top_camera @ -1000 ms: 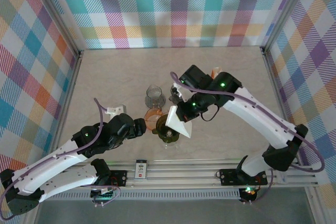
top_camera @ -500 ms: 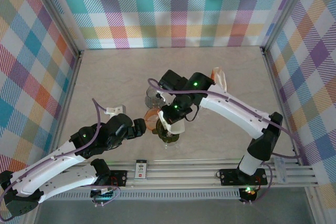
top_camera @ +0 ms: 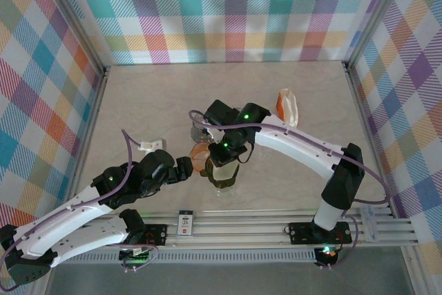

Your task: Place the coffee filter in the dripper

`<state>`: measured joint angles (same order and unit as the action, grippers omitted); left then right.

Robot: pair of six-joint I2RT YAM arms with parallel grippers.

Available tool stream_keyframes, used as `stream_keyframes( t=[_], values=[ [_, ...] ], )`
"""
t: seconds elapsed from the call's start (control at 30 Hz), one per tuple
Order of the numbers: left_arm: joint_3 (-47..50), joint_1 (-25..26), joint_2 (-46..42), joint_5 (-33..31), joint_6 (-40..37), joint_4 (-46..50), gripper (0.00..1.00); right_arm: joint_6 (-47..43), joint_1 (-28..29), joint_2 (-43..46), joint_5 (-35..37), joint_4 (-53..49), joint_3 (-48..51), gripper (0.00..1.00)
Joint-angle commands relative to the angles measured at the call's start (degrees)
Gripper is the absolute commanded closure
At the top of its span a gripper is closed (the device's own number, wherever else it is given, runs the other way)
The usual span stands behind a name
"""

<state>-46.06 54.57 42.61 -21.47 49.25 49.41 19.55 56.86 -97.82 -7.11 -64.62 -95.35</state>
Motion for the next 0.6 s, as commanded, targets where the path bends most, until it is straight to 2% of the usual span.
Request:
stream_keyframes(
  t=[0.0,0.17,0.3,0.37,0.5,0.57],
  values=[
    [-2.05,0.28,-0.37,0.60,-0.59,-0.91,0.00,0.83,0.32,2.20,-0.53,2.67,0.77,0.79],
    [-3.28,0.28,0.08,0.90,-0.87,-0.92,0.00,1.26,0.33,6.22,0.38,4.15,1.59,0.62],
    [-4.52,0.28,0.77,2.28,-2.60,-2.60,0.00,1.80,0.35,10.38,1.48,5.48,2.70,0.40],
    [-5.37,0.28,1.88,4.11,-4.08,-3.90,0.00,2.25,0.29,12.39,3.16,5.72,3.59,0.32],
    [-7.61,0.28,6.57,9.45,-6.86,-7.33,0.01,3.82,-0.06,16.54,8.28,6.31,7.65,0.24],
    [-8.26,0.28,8.85,12.09,-7.81,-9.74,0.06,4.96,-0.81,18.25,10.15,6.62,10.00,0.22]
  ],
)
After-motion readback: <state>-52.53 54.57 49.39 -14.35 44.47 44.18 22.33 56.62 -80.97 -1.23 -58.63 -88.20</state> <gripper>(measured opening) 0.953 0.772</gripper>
